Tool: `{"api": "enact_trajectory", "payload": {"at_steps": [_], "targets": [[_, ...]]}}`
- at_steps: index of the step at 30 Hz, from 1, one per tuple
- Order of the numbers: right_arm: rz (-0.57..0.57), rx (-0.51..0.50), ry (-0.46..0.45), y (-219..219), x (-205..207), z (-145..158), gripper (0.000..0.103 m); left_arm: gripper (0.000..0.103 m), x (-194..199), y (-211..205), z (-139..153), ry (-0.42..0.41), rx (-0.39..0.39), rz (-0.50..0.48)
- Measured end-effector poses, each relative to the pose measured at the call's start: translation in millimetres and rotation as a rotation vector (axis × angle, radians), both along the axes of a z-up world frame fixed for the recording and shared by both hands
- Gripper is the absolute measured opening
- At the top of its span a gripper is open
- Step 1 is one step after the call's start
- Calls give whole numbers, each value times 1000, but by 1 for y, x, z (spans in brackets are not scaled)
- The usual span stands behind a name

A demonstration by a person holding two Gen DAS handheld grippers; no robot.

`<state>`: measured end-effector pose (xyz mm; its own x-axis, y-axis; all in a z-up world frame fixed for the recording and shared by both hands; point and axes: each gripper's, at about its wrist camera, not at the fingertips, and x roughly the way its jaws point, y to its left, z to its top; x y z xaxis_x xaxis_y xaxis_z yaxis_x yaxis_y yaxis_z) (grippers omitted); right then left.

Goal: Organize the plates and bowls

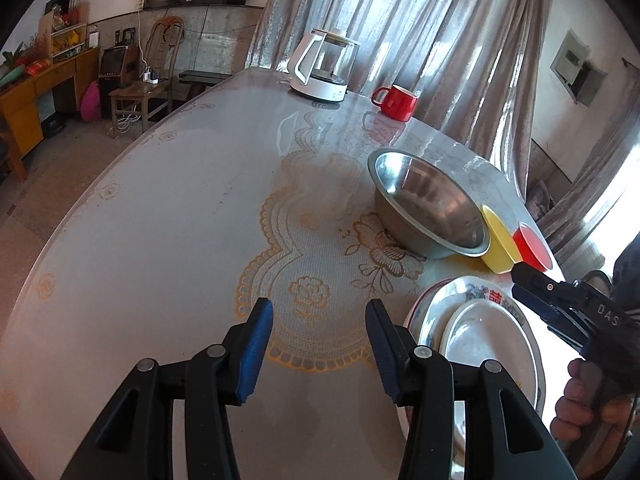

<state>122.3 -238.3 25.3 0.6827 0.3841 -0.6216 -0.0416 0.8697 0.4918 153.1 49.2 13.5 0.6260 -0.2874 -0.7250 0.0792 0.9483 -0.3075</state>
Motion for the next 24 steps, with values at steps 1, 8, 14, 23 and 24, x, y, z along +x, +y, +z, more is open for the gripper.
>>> {"api": "enact_trajectory", "payload": {"at_steps": [1,8,14,23,24], "targets": [[-6,3,4,0,5,0,51,49,5,-2,1,-3,-4,-5],[-46,23,46,-5,42,-6,51,49,49,-18,8,-10,-20,-33],[-68,31,104,-10,73,-18,51,49,92,-33,7,-4,-49,-53],[-65,-5,147,-10,99,-29,51,31,135,-69,-13,28,-6,-110],[-57,-20,148,-8,101,-30,50,28,136,-72,-17,37,2,-124]]}}
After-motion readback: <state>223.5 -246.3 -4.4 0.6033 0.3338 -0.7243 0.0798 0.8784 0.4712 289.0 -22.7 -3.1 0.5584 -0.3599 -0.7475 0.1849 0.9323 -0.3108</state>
